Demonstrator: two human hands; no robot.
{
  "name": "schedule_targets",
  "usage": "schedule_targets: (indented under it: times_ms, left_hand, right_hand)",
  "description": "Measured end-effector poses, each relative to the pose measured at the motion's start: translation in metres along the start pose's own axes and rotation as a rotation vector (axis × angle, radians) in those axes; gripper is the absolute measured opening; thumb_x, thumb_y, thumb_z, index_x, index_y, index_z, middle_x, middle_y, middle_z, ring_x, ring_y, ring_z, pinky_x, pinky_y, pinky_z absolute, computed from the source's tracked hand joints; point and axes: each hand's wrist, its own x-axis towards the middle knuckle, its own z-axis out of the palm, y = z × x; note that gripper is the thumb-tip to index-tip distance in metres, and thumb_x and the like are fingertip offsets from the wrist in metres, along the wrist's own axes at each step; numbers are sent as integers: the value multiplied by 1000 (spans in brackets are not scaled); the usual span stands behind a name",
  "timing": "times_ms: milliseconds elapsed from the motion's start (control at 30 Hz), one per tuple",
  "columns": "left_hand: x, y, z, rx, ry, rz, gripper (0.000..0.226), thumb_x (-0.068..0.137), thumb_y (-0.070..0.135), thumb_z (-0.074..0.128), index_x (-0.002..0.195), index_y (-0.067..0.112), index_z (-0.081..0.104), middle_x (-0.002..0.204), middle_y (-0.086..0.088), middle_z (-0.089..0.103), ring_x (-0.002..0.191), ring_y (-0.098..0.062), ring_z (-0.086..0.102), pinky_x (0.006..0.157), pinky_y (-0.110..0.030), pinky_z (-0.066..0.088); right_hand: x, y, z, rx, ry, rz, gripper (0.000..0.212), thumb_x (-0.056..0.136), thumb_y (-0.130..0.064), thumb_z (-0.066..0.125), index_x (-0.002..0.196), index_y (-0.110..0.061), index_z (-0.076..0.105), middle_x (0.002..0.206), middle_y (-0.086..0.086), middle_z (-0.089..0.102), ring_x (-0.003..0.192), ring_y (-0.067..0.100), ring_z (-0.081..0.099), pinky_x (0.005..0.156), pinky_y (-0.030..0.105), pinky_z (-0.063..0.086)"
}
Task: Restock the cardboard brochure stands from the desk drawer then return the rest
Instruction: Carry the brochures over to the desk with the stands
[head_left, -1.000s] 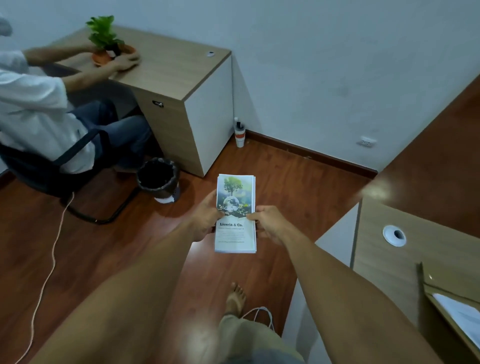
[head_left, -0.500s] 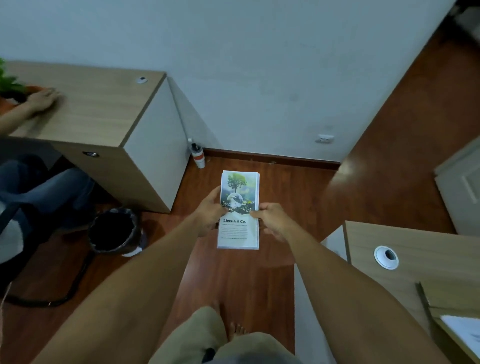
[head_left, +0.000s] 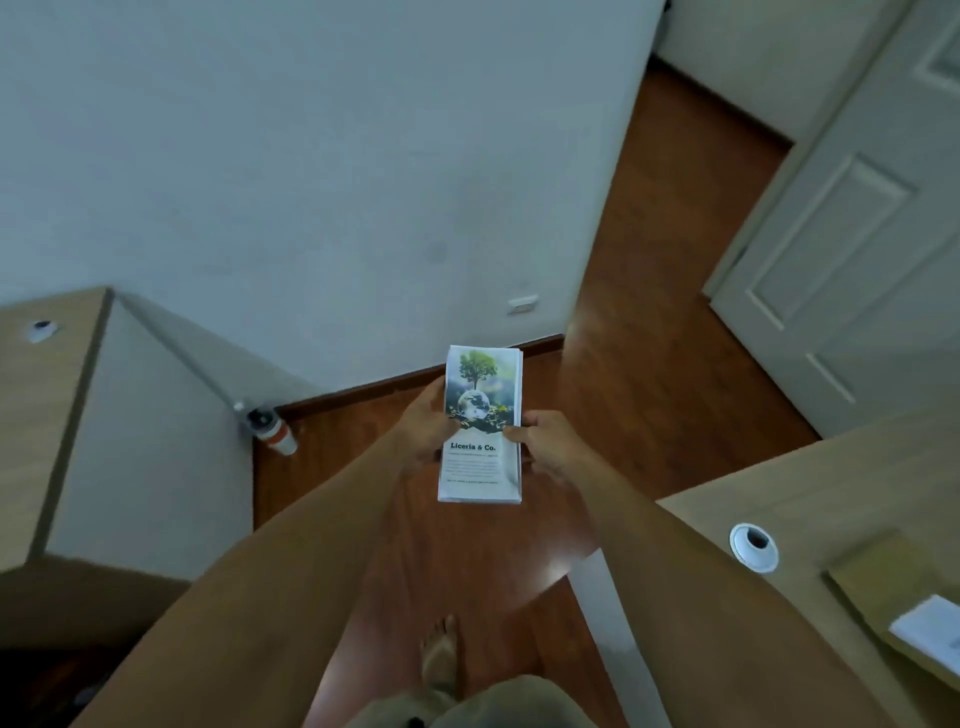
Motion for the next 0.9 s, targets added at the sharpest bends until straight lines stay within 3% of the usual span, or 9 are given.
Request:
schedule_targets:
  times_ms: [67,167,267,367,500,633,767,900]
  left_hand:
    - [27,16,-3,30,-84,28,60,74,-4,70,126,24,63,106,-3,79,89,-20,77,65,-33,62]
    - [58,37,4,101,-171,36,49,70,3,69,110,32,66,94,7,81,82,-15,79,60,-26,60]
    - [89,52,18,170,-255,35,48,68,8,69,106,38,67,93,12,81,82,-10,78,60,-23,59]
    - [123,66,41,194,-310,14,51,61,14,70,102,44,68,90,16,80,78,-4,77,57,-22,58]
    - [166,84,80,239,-383,9,59,50,23,74,105,42,70,94,11,81,83,-10,78,62,-28,60]
    - [217,105,132,299,-457,24,67,59,18,76,124,32,66,106,1,80,94,-20,77,77,-40,63]
    - [271,130,190,318,-541,6,61,80,-9,72,122,34,63,100,3,81,86,-16,78,62,-31,61]
    - [319,150,254,360,-644,0,65,84,-17,65,128,30,61,113,-5,79,97,-23,77,71,-38,63]
  right_hand:
    - [13,-10,-5,43,55,-7,12,98,-13,63,106,-15,71,89,-4,77,66,4,72,50,23,50]
    - [28,-16,-17,125,133,-2,16,98,-8,62,111,-9,72,99,7,78,79,15,74,61,30,57]
    - [40,-22,-36,150,200,9,18,98,-8,63,113,-5,72,105,13,77,84,21,73,66,33,59]
    - [50,-27,-62,207,280,1,17,97,-3,62,111,0,71,103,18,76,75,19,73,59,29,59]
    - [61,-30,-100,295,329,-22,14,95,0,59,97,-5,73,85,7,79,66,15,76,51,27,57]
    - [87,-36,-154,356,432,-15,15,94,1,61,106,1,71,92,12,77,71,20,75,55,30,58]
    - [114,-42,-217,406,519,12,13,94,3,60,102,-1,69,94,13,74,69,16,72,57,29,57]
    - [131,-42,-285,452,582,32,13,94,0,60,102,-4,70,85,3,76,73,17,73,64,34,59]
